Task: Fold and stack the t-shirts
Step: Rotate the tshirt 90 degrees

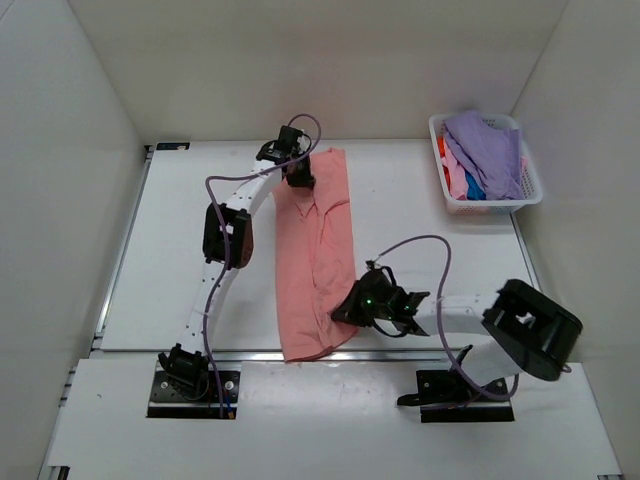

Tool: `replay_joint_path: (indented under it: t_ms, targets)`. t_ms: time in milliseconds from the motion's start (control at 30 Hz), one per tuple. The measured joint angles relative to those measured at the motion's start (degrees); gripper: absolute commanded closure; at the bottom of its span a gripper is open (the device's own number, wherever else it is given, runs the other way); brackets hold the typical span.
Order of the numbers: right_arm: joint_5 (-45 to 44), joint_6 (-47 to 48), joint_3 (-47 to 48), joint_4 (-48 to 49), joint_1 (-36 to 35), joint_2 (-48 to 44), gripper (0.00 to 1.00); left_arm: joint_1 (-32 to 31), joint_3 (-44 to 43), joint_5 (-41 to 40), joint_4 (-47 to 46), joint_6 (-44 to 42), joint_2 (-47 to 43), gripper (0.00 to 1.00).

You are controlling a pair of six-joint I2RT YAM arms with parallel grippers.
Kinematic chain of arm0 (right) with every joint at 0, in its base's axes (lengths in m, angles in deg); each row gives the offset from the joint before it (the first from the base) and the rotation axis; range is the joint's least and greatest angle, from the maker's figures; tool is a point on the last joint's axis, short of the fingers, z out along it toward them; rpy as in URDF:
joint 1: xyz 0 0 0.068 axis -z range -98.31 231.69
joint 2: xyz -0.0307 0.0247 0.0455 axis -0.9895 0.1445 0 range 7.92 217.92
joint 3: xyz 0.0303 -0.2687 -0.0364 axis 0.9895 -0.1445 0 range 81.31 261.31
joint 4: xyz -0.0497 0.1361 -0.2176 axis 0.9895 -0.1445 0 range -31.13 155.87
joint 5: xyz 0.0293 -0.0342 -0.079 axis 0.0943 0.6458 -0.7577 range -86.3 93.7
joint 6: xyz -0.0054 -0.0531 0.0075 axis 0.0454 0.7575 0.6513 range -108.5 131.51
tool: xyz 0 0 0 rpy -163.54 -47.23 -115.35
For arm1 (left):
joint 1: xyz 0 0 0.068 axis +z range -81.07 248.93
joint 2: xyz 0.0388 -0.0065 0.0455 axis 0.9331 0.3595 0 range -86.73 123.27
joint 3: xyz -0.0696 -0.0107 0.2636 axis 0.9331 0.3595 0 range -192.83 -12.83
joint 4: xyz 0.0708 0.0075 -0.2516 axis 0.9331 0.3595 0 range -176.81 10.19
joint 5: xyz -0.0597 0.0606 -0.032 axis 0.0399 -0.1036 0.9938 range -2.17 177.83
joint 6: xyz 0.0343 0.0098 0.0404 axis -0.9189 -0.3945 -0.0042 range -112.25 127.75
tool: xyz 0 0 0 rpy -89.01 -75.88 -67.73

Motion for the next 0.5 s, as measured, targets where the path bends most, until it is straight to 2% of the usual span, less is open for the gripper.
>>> replay_joint_path:
  t_ms: [133,300,367,500]
  targets:
    - [-3.58,-3.98,-7.13,-1.40,-0.61,-9.09,1.00,0.61,0.11,0.04,-1.51,1.05,-0.02,0.94]
    - [-6.23,-4.55,-9.18,-3.96,0.83,-13.97,1.00,2.38,-0.20,0.55,-3.98,2.05,0.00,0.93]
    - [-7.39,-3.17,-9.11,-5.25,1.38,-15.23,1.00,2.93,-0.22,1.14,-4.92,2.08,0.00,0.90]
    - [-9.75,2.91,-7.04,-8.22,1.66,-17.44,0.95,3.76,-0.26,3.76,-6.21,2.38,-0.20,0.74]
